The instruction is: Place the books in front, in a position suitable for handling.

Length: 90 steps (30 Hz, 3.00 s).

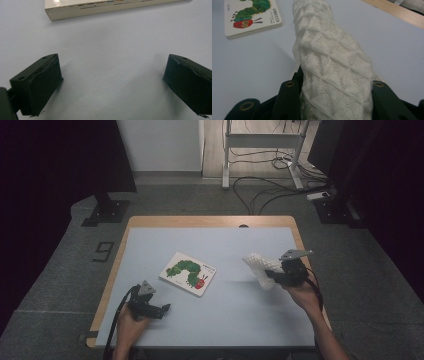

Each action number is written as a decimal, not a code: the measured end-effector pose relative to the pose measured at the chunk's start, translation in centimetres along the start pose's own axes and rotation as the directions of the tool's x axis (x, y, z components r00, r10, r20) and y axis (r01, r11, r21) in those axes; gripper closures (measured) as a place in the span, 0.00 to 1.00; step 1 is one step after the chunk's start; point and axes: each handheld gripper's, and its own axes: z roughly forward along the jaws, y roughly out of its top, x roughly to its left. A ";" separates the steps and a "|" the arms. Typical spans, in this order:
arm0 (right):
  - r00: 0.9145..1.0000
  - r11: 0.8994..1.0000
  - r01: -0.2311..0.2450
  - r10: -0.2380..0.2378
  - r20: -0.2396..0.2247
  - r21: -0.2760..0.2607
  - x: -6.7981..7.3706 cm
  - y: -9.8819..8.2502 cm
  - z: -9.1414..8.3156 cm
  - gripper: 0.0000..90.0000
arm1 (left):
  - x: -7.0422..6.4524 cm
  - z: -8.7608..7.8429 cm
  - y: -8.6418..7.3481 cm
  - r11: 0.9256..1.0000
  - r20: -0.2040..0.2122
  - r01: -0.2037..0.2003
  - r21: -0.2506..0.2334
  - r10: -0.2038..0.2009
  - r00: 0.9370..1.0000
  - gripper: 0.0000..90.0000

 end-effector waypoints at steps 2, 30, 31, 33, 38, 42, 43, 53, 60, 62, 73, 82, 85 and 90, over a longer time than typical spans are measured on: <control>1.000 1.000 0.001 -0.001 0.001 0.000 0.1 -0.2 -0.2 0.68 | 0.0 0.0 0.0 1.000 0.000 0.000 0.000 0.000 1.000 0.01; 1.000 0.999 0.008 -0.009 0.022 0.048 2.6 -6.6 0.7 0.66 | 0.0 0.0 0.0 1.000 -0.001 0.002 -0.002 -0.002 1.000 0.01; 1.000 0.999 0.008 -0.009 0.022 0.048 2.6 -6.6 0.7 0.66 | 0.0 0.0 0.0 1.000 -0.001 0.002 -0.002 -0.002 1.000 0.01; 1.000 0.999 0.010 -0.011 0.029 0.053 2.7 -7.3 1.4 0.65 | 0.0 0.0 0.0 1.000 -0.001 0.002 -0.002 -0.002 1.000 0.01; 0.999 0.999 -0.004 0.002 0.040 0.050 2.7 -8.1 2.0 0.63 | 0.0 0.0 0.0 1.000 -0.001 0.002 -0.002 -0.002 1.000 0.01; 1.000 0.998 -0.006 0.005 0.027 0.056 2.8 -8.6 2.4 0.57 | 0.0 0.0 0.0 1.000 -0.001 0.003 -0.002 -0.003 1.000 0.01; 1.000 0.999 -0.007 0.005 0.030 0.053 2.8 -8.7 2.4 0.56 | 0.0 0.0 0.0 1.000 -0.001 0.003 -0.002 -0.003 1.000 0.01; 0.999 0.998 -0.016 0.014 0.031 0.065 2.7 -8.4 2.3 0.18 | 0.0 0.0 0.0 1.000 -0.002 0.005 -0.001 -0.005 1.000 0.01; 0.997 0.999 -0.023 0.019 0.068 0.049 2.7 -8.1 1.7 0.00 | 0.0 0.0 0.0 1.000 0.001 0.008 0.001 -0.008 1.000 0.01; 0.997 0.999 -0.035 0.032 0.067 0.031 2.6 -7.8 1.3 0.00 | 0.0 0.0 0.0 1.000 0.004 0.009 0.000 -0.009 1.000 0.01; 0.996 0.999 -0.026 0.030 0.088 -0.038 2.9 -6.2 -1.0 0.00 | 0.1 0.0 0.1 1.000 0.005 0.008 0.003 -0.008 1.000 0.01; 0.997 0.998 -0.011 0.016 0.069 -0.068 4.1 -5.4 -1.3 0.00 | 0.1 0.1 0.1 1.000 0.014 0.007 0.005 -0.007 1.000 0.00; 0.998 0.997 -0.006 0.011 0.064 -0.074 4.6 -5.1 -1.2 0.00 | 0.1 0.0 0.1 1.000 0.012 0.004 0.006 -0.004 1.000 0.00; 0.998 0.998 0.013 -0.010 0.060 -0.055 5.4 -4.5 -0.7 0.00 | 0.4 -0.2 0.3 1.000 0.002 -0.004 0.009 0.004 1.000 0.00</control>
